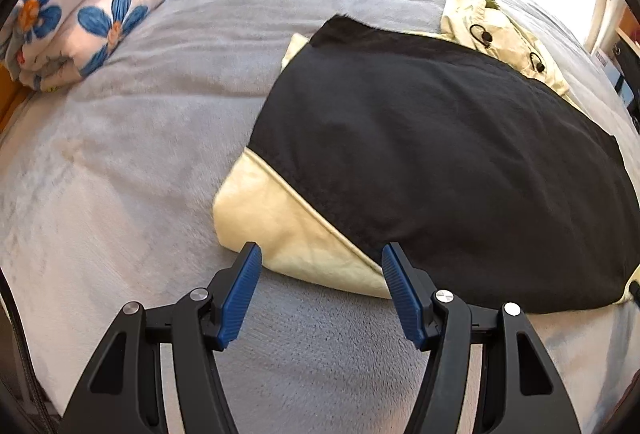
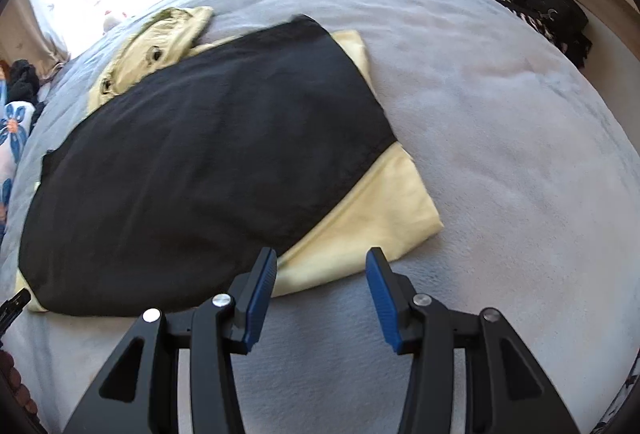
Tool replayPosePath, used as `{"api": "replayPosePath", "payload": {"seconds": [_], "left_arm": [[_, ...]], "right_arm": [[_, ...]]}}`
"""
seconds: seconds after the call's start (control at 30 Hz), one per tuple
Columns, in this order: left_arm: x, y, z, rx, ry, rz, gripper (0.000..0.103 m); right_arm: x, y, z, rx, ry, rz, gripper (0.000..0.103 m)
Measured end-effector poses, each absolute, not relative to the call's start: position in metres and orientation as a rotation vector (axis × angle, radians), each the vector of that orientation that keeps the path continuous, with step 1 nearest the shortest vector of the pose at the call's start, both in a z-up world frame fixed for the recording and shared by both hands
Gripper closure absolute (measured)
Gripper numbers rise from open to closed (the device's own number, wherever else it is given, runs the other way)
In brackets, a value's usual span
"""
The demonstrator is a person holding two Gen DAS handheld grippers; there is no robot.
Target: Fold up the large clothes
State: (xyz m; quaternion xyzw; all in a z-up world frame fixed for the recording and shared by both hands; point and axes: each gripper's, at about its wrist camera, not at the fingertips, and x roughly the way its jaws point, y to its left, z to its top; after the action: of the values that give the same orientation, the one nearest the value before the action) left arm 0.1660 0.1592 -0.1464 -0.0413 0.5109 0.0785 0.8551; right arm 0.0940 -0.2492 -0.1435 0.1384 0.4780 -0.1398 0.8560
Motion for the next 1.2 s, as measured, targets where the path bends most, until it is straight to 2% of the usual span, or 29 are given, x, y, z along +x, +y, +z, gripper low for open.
{"api": "replayPosePath", "payload": {"seconds": [0.57,0.93,1.2], "left_arm": [[0.24,0.118,-0.05,0.112,0.944,0.044,0.042],[0.351,0.079,-0.024,0.182,0.936,-0.089,0.042],[0.463,0.056,-0.041,0.125,0.993,-0.099,0.042]], "right_arm": [[0.17,-0.21,-0.038,0.146,0.851,-0.106,0.056],[0.278,-0.229,-0.019,0.177,0.902,-0.019,0.056],[0.373,-0.24,-0.036,0.195,0.971,0.004,0.056]]}}
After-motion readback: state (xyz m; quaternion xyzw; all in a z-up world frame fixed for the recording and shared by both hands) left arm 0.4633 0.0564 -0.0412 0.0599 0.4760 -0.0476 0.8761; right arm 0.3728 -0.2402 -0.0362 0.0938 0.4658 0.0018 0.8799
